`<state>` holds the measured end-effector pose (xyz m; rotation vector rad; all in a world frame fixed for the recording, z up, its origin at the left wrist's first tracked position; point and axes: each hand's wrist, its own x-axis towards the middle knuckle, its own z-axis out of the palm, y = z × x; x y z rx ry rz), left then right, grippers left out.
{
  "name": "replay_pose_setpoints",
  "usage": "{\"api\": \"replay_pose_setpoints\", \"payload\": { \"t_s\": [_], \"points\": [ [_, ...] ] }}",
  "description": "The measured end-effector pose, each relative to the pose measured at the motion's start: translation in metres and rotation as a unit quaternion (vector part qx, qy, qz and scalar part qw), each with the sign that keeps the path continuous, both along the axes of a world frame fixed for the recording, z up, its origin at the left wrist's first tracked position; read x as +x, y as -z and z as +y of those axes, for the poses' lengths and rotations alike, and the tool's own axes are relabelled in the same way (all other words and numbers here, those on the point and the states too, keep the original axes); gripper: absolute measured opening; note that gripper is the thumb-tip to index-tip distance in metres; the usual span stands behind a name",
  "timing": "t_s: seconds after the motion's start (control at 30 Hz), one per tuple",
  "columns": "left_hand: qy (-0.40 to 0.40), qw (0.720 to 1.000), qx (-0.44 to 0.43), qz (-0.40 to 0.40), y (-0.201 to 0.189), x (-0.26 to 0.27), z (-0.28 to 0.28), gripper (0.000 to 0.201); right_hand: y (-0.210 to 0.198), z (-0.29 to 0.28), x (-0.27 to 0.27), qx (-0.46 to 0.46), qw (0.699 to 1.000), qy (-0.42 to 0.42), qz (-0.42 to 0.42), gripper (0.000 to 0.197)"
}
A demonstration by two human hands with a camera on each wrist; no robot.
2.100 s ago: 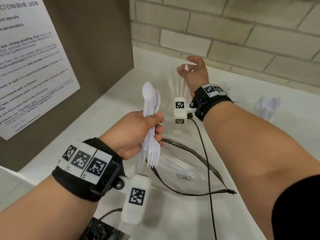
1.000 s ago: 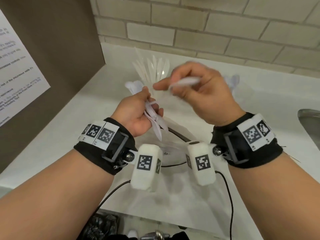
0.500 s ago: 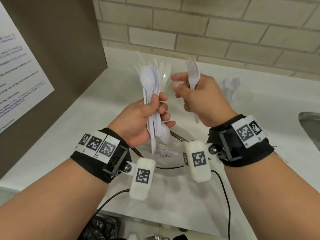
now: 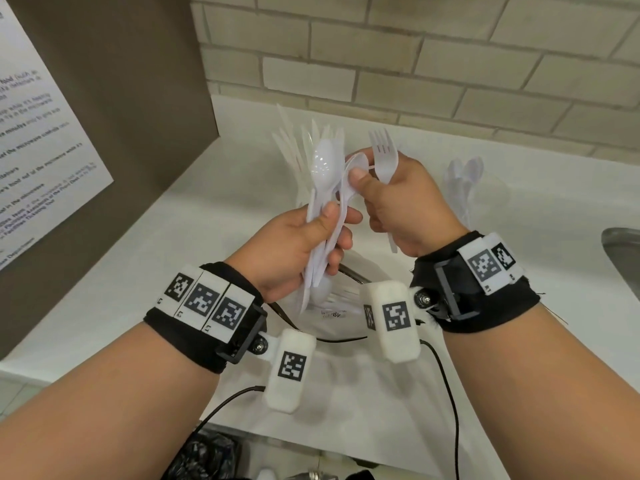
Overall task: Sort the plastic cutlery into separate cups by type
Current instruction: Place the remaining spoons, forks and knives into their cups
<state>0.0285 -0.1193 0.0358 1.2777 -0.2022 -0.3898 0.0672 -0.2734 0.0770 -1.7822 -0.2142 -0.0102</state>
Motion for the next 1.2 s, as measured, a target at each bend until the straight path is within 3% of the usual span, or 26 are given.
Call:
{"api": "replay_pose_setpoints", "payload": {
  "t_s": [0.27, 0.53, 0.63, 0.73, 0.8, 0.9, 1.03, 1.13, 1.2],
  "points": [
    [-0.039, 0.998, -0.023, 0.034, -0.002, 0.002, 0.002, 0.037, -0.004, 0.001, 0.000, -0.096, 0.991, 0.052, -0.081, 0.020],
    [-0.051, 0.991, 0.113, -0.045, -0.005, -0.001, -0.007, 0.031, -0.003, 0.002, 0.003, -0.176, 0.976, 0.046, -0.117, 0.017],
    [-0.075, 0.961, 0.246, -0.102, -0.009, -0.002, -0.015, 0.024, -0.001, 0.003, 0.005, -0.186, 0.975, 0.045, -0.114, 0.023],
    [-0.122, 0.919, 0.354, -0.123, -0.009, 0.003, -0.018, 0.026, -0.005, 0.004, 0.004, -0.114, 0.983, 0.087, -0.113, 0.019],
    [-0.137, 0.894, 0.405, -0.131, -0.008, 0.005, -0.019, 0.029, -0.009, 0.005, 0.000, -0.107, 0.979, 0.096, -0.142, 0.008],
    [-0.154, 0.869, 0.449, -0.138, -0.007, 0.006, -0.020, 0.029, -0.010, 0.008, -0.007, -0.130, 0.979, 0.062, -0.146, 0.020],
    [-0.164, 0.892, 0.404, -0.121, -0.006, 0.006, -0.020, 0.034, -0.006, 0.010, -0.008, -0.197, 0.969, 0.047, -0.144, 0.026],
    [-0.125, 0.962, 0.233, -0.075, -0.008, 0.003, -0.019, 0.023, -0.003, 0.009, -0.005, -0.194, 0.971, 0.034, -0.135, 0.017],
    [-0.092, 0.985, 0.137, -0.043, -0.010, 0.001, -0.017, 0.026, -0.001, 0.011, -0.003, -0.208, 0.966, 0.030, -0.151, 0.012]
  ]
}}
